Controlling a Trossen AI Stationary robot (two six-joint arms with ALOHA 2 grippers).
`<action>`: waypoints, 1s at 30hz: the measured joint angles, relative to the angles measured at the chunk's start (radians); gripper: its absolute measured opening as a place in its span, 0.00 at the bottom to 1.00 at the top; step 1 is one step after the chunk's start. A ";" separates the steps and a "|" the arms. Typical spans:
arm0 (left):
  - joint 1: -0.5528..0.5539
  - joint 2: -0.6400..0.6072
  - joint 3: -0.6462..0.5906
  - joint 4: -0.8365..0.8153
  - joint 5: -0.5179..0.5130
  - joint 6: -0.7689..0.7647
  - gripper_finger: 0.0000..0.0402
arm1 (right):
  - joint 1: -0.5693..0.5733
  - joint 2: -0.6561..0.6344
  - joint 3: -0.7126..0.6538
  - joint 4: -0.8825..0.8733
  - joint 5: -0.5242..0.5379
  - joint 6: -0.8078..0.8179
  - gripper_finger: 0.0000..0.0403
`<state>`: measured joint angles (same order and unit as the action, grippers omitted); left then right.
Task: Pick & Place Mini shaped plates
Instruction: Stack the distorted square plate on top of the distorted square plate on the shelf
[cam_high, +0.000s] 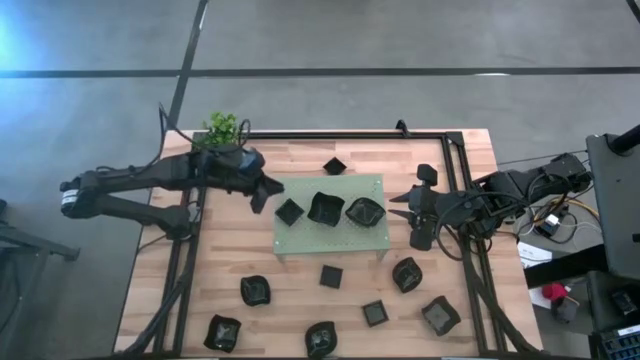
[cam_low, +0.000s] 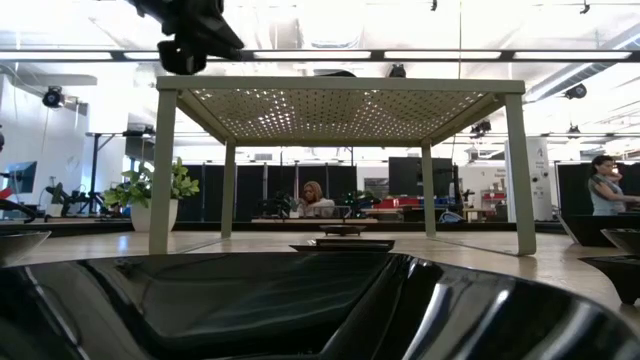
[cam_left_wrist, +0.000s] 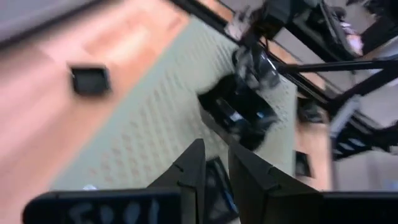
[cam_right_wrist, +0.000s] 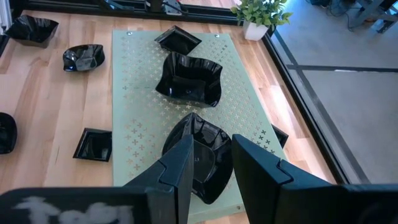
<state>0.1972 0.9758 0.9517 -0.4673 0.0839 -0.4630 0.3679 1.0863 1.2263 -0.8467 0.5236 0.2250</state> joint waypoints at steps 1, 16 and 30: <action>-0.004 -0.003 0.000 0.007 -0.029 0.021 0.15 | 0.000 0.000 0.000 0.000 0.000 0.000 0.26; -0.029 -0.047 -0.023 0.097 -0.057 0.283 0.15 | 0.000 0.000 0.000 0.000 0.000 -0.058 0.26; -0.104 -0.134 -0.169 0.293 0.058 0.301 0.15 | 0.000 0.000 0.000 -0.002 0.000 -0.072 0.26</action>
<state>0.0936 0.8414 0.7829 -0.1747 0.1423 -0.1623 0.3681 1.0862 1.2263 -0.8486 0.5232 0.1534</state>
